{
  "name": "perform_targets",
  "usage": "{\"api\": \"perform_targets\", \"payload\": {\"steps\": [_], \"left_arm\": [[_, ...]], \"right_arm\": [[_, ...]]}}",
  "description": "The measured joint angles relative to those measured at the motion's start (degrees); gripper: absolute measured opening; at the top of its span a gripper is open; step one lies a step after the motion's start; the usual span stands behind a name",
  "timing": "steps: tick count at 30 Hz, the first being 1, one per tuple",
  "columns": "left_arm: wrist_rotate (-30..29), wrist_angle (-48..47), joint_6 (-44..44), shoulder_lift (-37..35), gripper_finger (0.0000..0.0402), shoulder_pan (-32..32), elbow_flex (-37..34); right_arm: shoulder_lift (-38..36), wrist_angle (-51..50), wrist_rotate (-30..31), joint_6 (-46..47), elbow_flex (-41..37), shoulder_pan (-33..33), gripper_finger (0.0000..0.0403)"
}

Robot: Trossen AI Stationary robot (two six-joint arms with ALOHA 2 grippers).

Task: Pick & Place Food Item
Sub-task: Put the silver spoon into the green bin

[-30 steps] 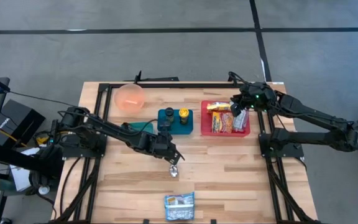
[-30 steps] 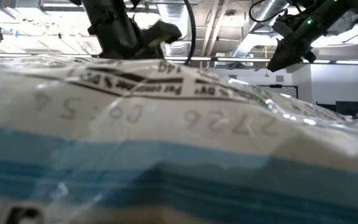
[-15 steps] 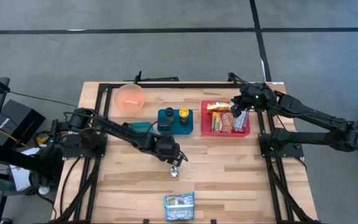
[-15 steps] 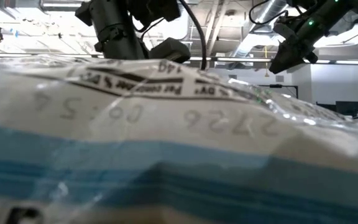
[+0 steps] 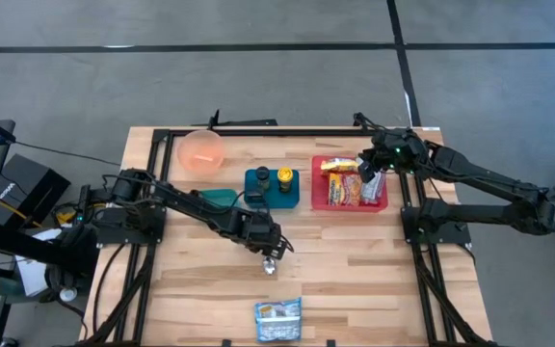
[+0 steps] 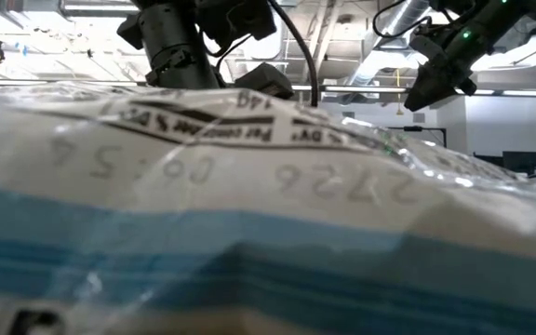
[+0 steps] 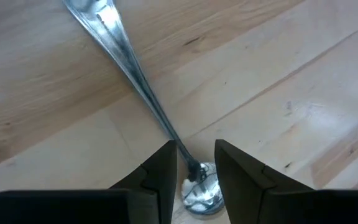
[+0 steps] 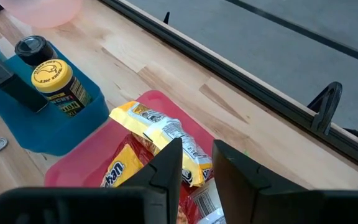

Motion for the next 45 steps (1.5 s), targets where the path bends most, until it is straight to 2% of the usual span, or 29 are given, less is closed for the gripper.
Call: {"api": "perform_targets", "payload": {"steps": [34,38,45], "left_arm": [[-0.4,-0.1,-1.3,2.7,0.0103,0.0,0.0],[1.6,1.8,-1.3,4.0,0.0103,0.1,0.3],[0.9,0.0,-1.1,2.2,0.0103,0.2,-0.1]], "right_arm": [[0.0,-0.5,0.0,0.0,0.0,0.0,0.0083],[0.0,-0.5,0.0,0.0,0.0,0.0,0.0083],[0.0,-0.6,0.0,0.0,0.0,0.0,0.0083]]}}
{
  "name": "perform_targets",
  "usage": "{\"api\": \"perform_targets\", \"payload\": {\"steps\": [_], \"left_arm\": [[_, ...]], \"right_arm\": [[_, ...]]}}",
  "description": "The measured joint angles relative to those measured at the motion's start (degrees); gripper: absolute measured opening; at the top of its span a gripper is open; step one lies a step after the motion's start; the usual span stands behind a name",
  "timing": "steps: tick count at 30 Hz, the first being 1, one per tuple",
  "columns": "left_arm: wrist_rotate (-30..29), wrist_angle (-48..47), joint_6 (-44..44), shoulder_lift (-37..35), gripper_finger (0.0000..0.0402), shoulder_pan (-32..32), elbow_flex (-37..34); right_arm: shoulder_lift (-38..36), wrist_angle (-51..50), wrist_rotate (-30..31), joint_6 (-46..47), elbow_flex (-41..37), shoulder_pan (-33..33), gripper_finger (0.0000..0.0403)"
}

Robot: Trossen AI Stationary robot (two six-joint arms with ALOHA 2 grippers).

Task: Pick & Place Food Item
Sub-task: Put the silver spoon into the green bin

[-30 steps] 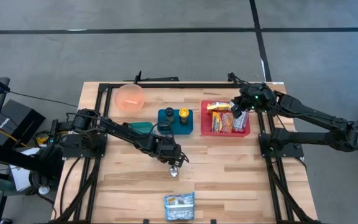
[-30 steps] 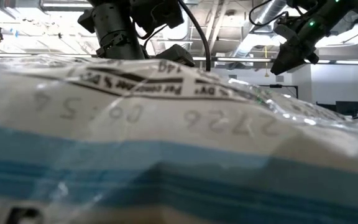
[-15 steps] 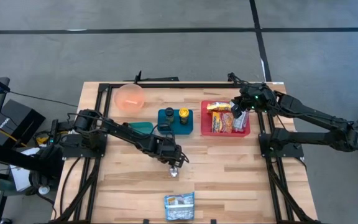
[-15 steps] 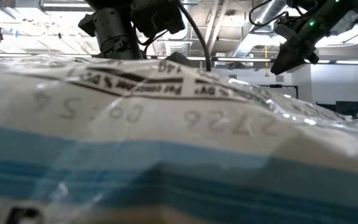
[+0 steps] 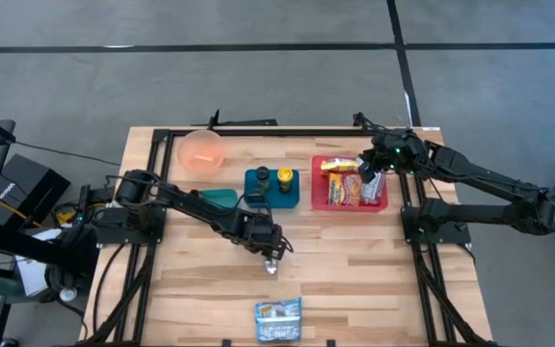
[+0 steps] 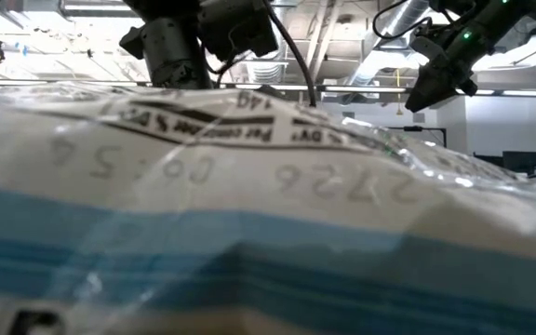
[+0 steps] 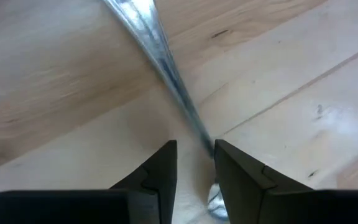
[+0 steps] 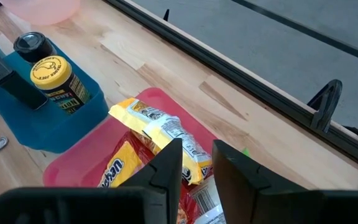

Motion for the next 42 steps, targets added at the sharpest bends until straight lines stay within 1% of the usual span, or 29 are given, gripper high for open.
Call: {"api": "perform_targets", "payload": {"steps": [2,6,12,18,22,24,26,29,31,33,35,42], "left_arm": [[-0.4,-0.2,0.6,-0.5,0.0103,0.0,0.1],[-0.4,-3.7,0.9,-0.5,0.0094,0.0,0.0],[-0.3,-2.9,1.9,-0.5,0.0076,0.0,0.0],[0.5,1.4,8.6,-1.1,0.0058,0.0,0.1],[0.0,1.3,12.2,-2.8,0.0042,0.0,0.1],[-1.5,1.7,15.9,-4.0,0.0033,0.0,0.0],[-2.9,4.1,22.2,-5.1,0.0023,0.0,0.1],[-3.1,9.0,30.5,-5.5,0.0006,-0.4,0.1],[-1.0,12.5,34.1,-5.4,0.0002,-0.6,0.1],[0.8,14.9,36.3,-5.1,0.0002,-0.7,0.1],[1.6,14.8,38.9,-5.1,0.0001,-0.9,0.1],[1.7,14.8,47.7,-5.0,0.0000,-2.6,0.1]], "right_arm": [[0.0,0.0,0.0,0.0,0.0,0.0,0.0083],[0.0,-0.2,0.0,0.0,0.0,0.0,0.0083],[0.0,-0.2,0.0,0.0,0.0,0.0,0.0083],[0.0,-0.2,0.0,0.0,0.0,0.0,0.0083],[0.0,-0.3,0.0,-0.2,0.0,0.0,0.0083],[0.0,-0.4,0.0,-0.2,0.0,0.0,0.0083],[0.0,-0.4,0.0,-0.2,0.0,0.0,0.0083],[0.0,-0.7,0.0,-0.2,0.0,0.0,0.0083],[0.0,-0.8,0.0,-0.2,0.0,0.0,0.0083],[0.0,-1.2,0.0,-0.2,0.0,0.0,0.0083],[0.0,-1.3,0.0,-0.2,0.0,0.0,0.0083],[0.0,-1.6,0.0,-0.2,0.0,0.0,0.0083]]}}
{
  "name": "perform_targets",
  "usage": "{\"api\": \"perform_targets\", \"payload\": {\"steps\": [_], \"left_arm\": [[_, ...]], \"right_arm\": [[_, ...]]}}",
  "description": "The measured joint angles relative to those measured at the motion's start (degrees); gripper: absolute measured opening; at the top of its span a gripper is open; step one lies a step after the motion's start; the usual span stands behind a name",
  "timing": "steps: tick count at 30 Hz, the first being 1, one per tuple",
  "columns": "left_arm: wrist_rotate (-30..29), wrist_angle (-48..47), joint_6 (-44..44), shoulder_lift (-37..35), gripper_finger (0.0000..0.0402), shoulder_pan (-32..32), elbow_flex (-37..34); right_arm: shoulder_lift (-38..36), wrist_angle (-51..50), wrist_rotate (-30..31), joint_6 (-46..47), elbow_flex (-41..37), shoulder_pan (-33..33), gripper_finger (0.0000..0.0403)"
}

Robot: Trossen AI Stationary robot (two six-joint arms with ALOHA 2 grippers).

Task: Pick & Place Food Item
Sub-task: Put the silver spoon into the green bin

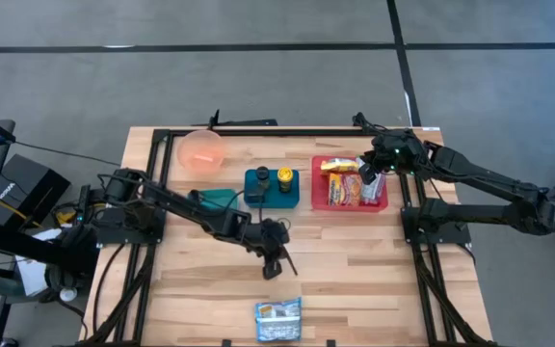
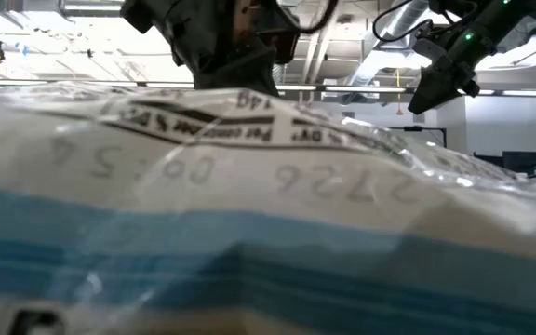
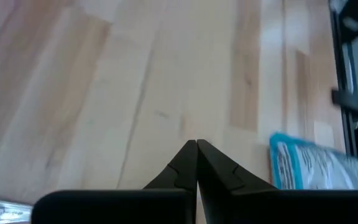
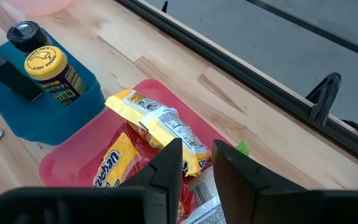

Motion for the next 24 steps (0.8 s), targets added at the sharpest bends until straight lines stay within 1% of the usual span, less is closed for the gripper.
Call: {"api": "perform_targets", "payload": {"steps": [3,5,18,24], "left_arm": [[0.1,0.1,4.1,0.0,0.0000,-1.1,0.0],[0.0,0.3,5.2,0.0,0.0000,-1.6,0.0],[-0.3,0.5,3.4,5.3,0.0000,-1.6,0.0],[0.2,-0.7,1.6,5.8,0.0000,-1.8,0.0]], "right_arm": [[0.0,0.0,0.0,0.0,0.0,0.0,0.0083],[0.0,0.0,0.0,0.0,0.0,0.0,0.0083],[0.0,0.2,0.0,0.2,0.0,0.0,0.0083],[0.0,0.2,0.0,0.2,0.0,0.0,0.0083]]}}
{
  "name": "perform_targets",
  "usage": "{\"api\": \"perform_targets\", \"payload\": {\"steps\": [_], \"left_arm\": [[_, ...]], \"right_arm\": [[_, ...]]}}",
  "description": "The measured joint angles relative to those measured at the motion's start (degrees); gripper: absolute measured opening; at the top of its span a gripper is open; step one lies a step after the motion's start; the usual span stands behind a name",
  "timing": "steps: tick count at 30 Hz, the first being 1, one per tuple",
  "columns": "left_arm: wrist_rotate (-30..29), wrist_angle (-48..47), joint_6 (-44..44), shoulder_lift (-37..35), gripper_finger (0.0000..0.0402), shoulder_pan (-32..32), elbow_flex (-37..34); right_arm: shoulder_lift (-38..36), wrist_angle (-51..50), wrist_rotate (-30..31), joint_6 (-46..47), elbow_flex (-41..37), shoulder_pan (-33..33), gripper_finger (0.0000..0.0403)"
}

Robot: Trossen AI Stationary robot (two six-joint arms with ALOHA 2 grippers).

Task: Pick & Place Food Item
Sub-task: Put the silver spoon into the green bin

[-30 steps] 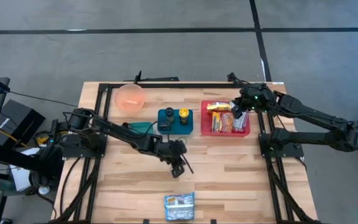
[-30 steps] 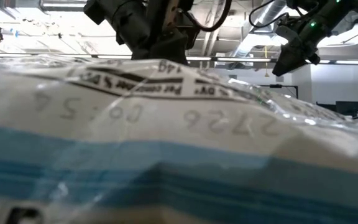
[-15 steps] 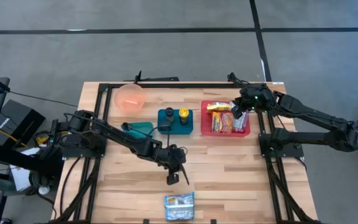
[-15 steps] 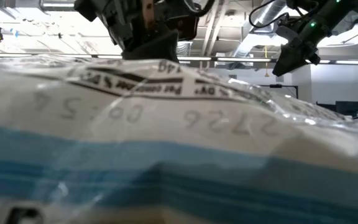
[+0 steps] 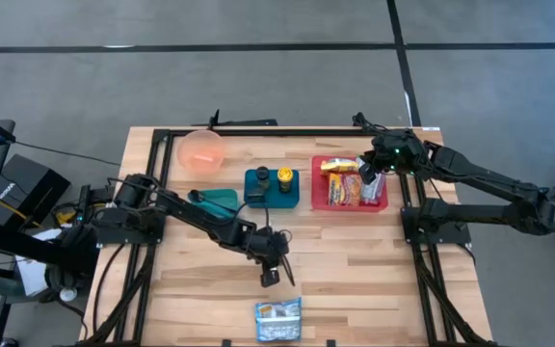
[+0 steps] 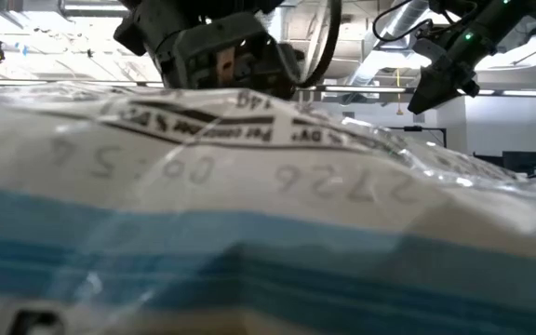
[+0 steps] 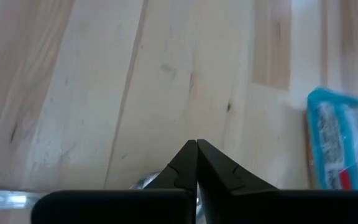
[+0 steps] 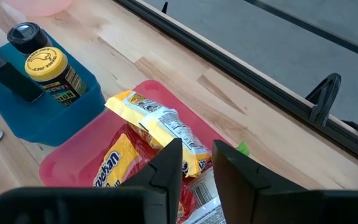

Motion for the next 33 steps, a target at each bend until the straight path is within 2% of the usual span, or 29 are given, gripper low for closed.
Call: {"api": "perform_targets", "payload": {"steps": [16,23,33], "left_arm": [[0.2,-6.5,-4.6,0.1,0.0000,-0.1,0.0],[1.0,-3.8,-6.4,0.0,0.0000,-0.3,0.0],[2.1,-7.8,-11.0,0.0,0.0000,-0.3,0.0]], "right_arm": [[0.0,0.0,0.0,-0.1,0.0,0.0,0.0083],[0.0,0.0,0.0,-0.1,0.0,0.0,0.0083],[0.0,0.0,0.0,-0.1,0.0,0.0,0.0083]]}}
